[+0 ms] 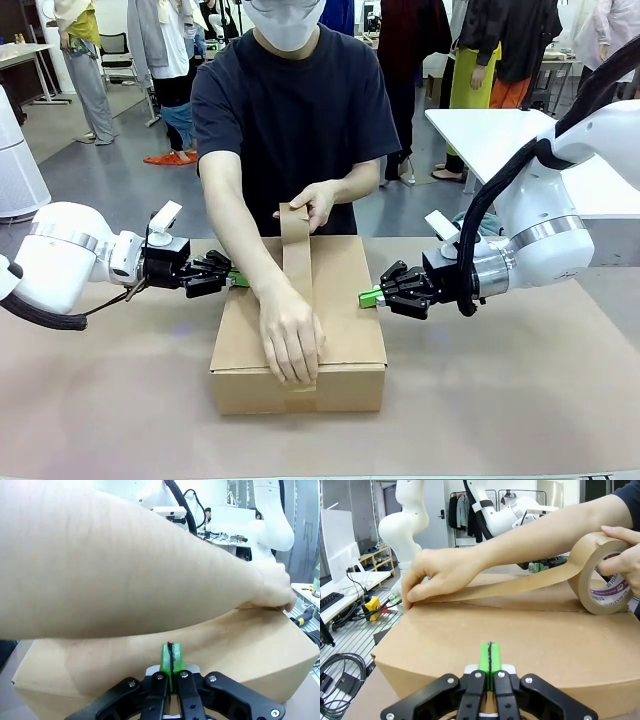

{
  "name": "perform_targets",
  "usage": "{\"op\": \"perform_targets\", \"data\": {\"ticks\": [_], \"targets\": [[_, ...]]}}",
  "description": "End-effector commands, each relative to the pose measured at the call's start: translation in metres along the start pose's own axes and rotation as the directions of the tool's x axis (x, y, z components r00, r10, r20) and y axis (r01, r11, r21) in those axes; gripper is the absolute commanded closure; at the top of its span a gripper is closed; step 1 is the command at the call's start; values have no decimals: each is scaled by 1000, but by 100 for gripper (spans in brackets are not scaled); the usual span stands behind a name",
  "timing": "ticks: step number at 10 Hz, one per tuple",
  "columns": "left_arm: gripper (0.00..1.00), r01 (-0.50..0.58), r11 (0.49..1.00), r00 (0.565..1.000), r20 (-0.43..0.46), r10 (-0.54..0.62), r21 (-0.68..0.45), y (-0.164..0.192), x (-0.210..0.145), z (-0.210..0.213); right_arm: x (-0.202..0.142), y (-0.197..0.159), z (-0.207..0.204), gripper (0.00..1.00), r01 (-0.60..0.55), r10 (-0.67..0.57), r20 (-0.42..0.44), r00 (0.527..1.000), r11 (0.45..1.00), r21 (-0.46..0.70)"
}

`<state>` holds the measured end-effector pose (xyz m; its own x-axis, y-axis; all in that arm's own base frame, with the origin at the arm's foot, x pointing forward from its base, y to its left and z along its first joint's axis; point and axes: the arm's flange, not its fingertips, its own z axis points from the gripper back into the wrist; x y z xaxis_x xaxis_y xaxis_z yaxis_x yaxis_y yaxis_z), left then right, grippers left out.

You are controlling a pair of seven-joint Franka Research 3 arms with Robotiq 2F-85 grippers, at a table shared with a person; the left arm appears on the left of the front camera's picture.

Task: Wrap the clocks to prevent damage.
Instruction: After the human seals the box with tape, release both hands from the side flaps of the Package Box.

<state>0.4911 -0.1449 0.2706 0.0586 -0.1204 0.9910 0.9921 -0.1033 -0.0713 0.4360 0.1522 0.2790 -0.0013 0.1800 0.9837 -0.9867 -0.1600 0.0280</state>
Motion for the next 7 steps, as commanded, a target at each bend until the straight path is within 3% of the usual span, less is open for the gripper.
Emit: {"op": "perform_targets", "data": {"ticks": [1, 7], "targets": [[100, -4, 1000, 1000, -10, 4, 2, 0, -3, 0, -2, 0, 0, 99, 5, -5, -8, 1000, 1000, -8], [100, -4, 1000, 1000, -10, 4, 2, 0, -3, 0, -2, 0, 0, 99, 5, -5, -8, 1000, 1000, -8]]}}
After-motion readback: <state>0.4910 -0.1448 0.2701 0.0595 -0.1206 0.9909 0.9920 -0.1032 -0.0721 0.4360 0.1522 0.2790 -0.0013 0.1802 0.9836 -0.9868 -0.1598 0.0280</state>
